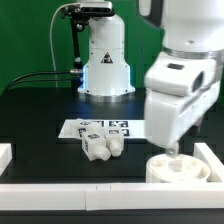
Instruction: Assemble stool
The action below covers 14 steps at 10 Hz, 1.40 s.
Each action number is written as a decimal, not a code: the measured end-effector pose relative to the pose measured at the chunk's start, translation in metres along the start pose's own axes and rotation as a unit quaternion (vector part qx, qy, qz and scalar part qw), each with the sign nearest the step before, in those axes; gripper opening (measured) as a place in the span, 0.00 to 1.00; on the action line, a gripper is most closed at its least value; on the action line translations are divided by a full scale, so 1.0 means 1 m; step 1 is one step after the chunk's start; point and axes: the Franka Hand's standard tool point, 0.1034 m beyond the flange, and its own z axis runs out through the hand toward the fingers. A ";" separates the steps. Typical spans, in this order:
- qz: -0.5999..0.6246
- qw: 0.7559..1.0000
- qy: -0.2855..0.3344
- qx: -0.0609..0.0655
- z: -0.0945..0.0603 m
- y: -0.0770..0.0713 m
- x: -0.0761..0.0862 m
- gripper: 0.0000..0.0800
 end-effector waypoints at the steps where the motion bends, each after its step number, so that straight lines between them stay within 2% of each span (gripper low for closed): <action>1: 0.008 1.000 -0.008 -0.010 -0.009 -0.007 -0.012 0.81; 2: 0.055 0.998 -0.010 -0.015 -0.013 -0.019 -0.023 0.81; 3: 0.092 0.996 -0.013 -0.018 -0.010 -0.032 -0.033 0.81; 5: 0.090 0.996 -0.011 -0.018 -0.002 -0.033 -0.032 0.81; 8: 0.092 0.996 -0.011 -0.018 -0.002 -0.033 -0.033 0.81; 9: 0.109 0.994 -0.004 -0.026 -0.006 -0.035 -0.042 0.81; 10: 0.141 0.988 0.019 -0.052 -0.013 -0.043 -0.056 0.81; 11: 0.170 0.984 0.031 -0.052 -0.010 -0.050 -0.077 0.81; 12: 0.171 0.983 0.035 -0.049 0.000 -0.044 -0.102 0.81; 13: 0.158 0.986 0.034 -0.041 0.001 -0.037 -0.111 0.81; 14: 0.161 0.985 0.036 -0.042 0.000 -0.036 -0.109 0.81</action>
Offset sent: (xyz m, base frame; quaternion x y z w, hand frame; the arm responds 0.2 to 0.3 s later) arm -0.0148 0.0089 -0.0160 -0.0314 0.0263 0.0620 0.9972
